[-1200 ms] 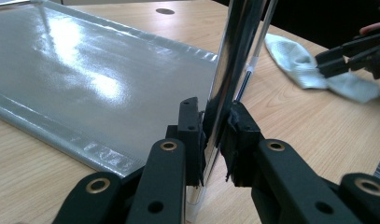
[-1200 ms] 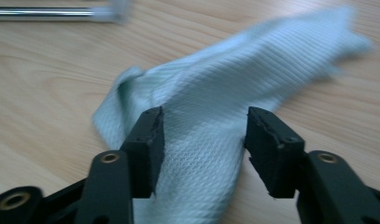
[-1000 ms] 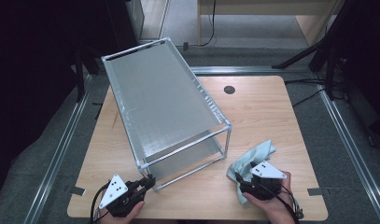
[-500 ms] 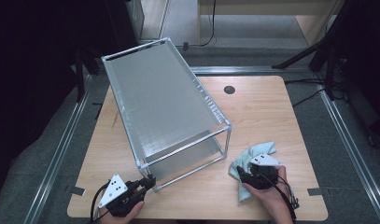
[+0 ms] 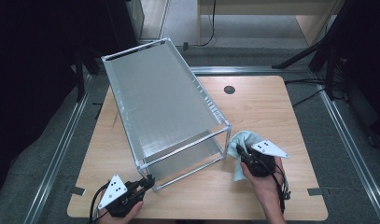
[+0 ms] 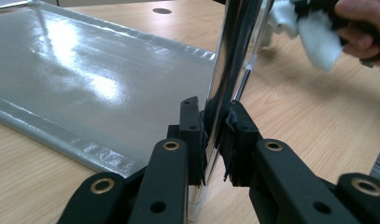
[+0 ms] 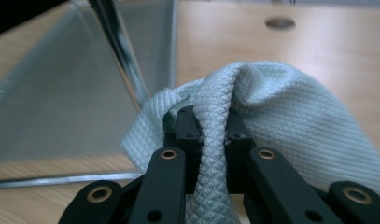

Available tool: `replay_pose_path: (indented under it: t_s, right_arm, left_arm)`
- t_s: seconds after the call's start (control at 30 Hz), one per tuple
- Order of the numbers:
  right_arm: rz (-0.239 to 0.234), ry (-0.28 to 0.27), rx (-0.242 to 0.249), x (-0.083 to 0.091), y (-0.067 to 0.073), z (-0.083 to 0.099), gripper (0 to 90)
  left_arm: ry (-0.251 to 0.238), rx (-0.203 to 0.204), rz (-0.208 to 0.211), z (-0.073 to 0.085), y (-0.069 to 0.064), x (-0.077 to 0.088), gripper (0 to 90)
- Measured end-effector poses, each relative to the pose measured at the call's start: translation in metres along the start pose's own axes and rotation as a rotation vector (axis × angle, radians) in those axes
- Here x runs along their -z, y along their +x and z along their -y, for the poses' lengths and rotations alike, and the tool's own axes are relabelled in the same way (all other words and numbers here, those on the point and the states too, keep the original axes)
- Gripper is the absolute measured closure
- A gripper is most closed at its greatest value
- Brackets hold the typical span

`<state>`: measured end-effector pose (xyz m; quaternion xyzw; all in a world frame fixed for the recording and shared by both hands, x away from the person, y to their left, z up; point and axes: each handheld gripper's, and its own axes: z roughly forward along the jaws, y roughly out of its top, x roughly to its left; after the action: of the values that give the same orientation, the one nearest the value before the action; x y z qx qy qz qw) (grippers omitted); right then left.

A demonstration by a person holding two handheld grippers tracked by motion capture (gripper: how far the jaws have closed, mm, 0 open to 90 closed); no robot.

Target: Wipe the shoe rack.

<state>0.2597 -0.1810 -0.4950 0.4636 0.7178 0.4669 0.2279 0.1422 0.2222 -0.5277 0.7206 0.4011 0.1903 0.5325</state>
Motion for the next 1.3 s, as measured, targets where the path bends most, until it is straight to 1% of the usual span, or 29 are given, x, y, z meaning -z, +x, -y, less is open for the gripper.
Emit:
replay_pose_path:
  t_s: [0.03,0.07,0.1,0.17,0.2,0.27,0.3,0.33,0.37,0.4,0.47,0.53,0.57,0.6,0.63,0.7,0.73,0.8,0.83,0.9,0.93,0.97,1.0,1.07,1.1,1.13,1.23,1.27,1.3]
  right_arm:
    - [0.0,0.0,0.0,0.0,0.0,0.0,80.7]
    - [-0.019,-0.058,0.02,0.009,0.008,-0.01,80.7]
    - [-0.026,-0.084,0.022,0.013,0.011,-0.015,80.5]
    - [-0.039,-0.157,0.029,0.025,0.018,-0.027,80.1]
    - [-0.054,-0.196,0.031,0.031,0.022,-0.033,79.9]
    - [-0.092,-0.211,0.03,0.034,0.026,-0.038,79.9]
    - [-0.11,-0.199,0.049,0.033,0.029,-0.038,80.1]
    - [-0.116,-0.182,0.069,0.03,0.033,-0.036,80.3]
    - [-0.115,-0.154,0.09,0.024,0.035,-0.031,80.4]
    - [-0.119,-0.134,0.087,0.02,0.036,-0.027,80.4]
    - [-0.141,-0.07,0.071,0.01,0.034,-0.014,80.5]
    - [-0.156,-0.01,0.061,-0.001,0.034,0.003,80.4]
    - [-0.156,-0.01,0.061,-0.001,0.034,0.003,80.4]
    - [-0.168,0.067,0.057,-0.011,0.033,0.02,80.4]
    - [-0.166,0.096,0.057,-0.015,0.032,0.024,80.4]
    - [-0.153,0.161,0.079,-0.023,0.033,0.034,80.4]
    - [-0.142,0.176,0.086,-0.025,0.035,0.036,80.5]
    - [-0.124,0.177,0.091,-0.024,0.039,0.033,80.6]
    - [-0.117,0.163,0.101,-0.022,0.041,0.03,80.7]
    - [-0.115,0.117,0.102,-0.015,0.045,0.023,80.7]
    - [-0.111,0.075,0.101,-0.008,0.048,0.016,80.7]
    - [-0.108,0.051,0.104,-0.004,0.05,0.012,80.7]
    - [-0.105,0.008,0.108,0.004,0.054,0.004,80.7]
    - [-0.106,-0.053,0.117,0.016,0.061,-0.008,80.8]
    - [-0.106,-0.053,0.117,0.016,0.061,-0.008,80.8]
    - [-0.126,-0.135,0.147,0.032,0.074,-0.022,80.9]
    - [-0.162,-0.215,0.195,0.043,0.092,-0.034,80.9]
    - [-0.171,-0.233,0.22,0.044,0.099,-0.035,80.8]
    - [-0.18,-0.242,0.263,0.041,0.106,-0.035,80.6]
  left_arm:
    - [0.0,0.0,0.0,0.0,0.0,0.0,79.9]
    - [-0.004,0.006,-0.008,0.002,0.002,0.004,79.8]
    - [-0.006,0.013,-0.009,0.002,0.002,0.006,79.8]
    - [-0.006,0.015,-0.017,0.004,0.003,0.009,79.8]
    - [-0.006,0.015,-0.02,0.004,0.003,0.01,79.8]
    - [-0.006,0.021,-0.029,0.005,0.004,0.014,79.7]
    - [-0.005,0.025,-0.032,0.006,0.005,0.016,79.7]
    - [-0.005,0.025,-0.032,0.006,0.005,0.016,79.7]
    - [-0.008,0.035,-0.044,0.006,0.008,0.018,79.6]
    - [-0.008,0.043,-0.047,0.006,0.01,0.019,79.6]
    - [-0.012,0.058,-0.047,0.007,0.013,0.02,79.4]
    - [-0.011,0.057,-0.047,0.007,0.014,0.02,79.3]
    - [-0.011,0.057,-0.047,0.007,0.014,0.02,79.3]
    - [-0.01,0.055,-0.046,0.007,0.014,0.02,79.3]
    - [-0.01,0.056,-0.045,0.007,0.014,0.02,79.3]
    - [-0.01,0.054,-0.046,0.007,0.014,0.02,79.3]
    - [-0.01,0.054,-0.047,0.007,0.014,0.02,79.3]
    - [-0.01,0.054,-0.047,0.007,0.014,0.02,79.3]
    - [-0.01,0.054,-0.046,0.007,0.014,0.02,79.3]
    - [-0.01,0.055,-0.046,0.007,0.014,0.02,79.3]
    - [-0.011,0.055,-0.046,0.007,0.014,0.019,79.3]
    - [-0.01,0.055,-0.045,0.007,0.014,0.019,79.3]
    - [-0.01,0.055,-0.045,0.007,0.014,0.019,79.3]
    - [-0.01,0.055,-0.045,0.007,0.014,0.019,79.3]
    - [-0.01,0.055,-0.045,0.007,0.014,0.019,79.3]
    - [-0.011,0.055,-0.043,0.007,0.015,0.019,79.3]
    - [-0.013,0.059,-0.04,0.007,0.015,0.019,79.2]
    - [-0.013,0.059,-0.04,0.007,0.015,0.019,79.2]
    - [-0.013,0.058,-0.039,0.007,0.014,0.019,79.2]
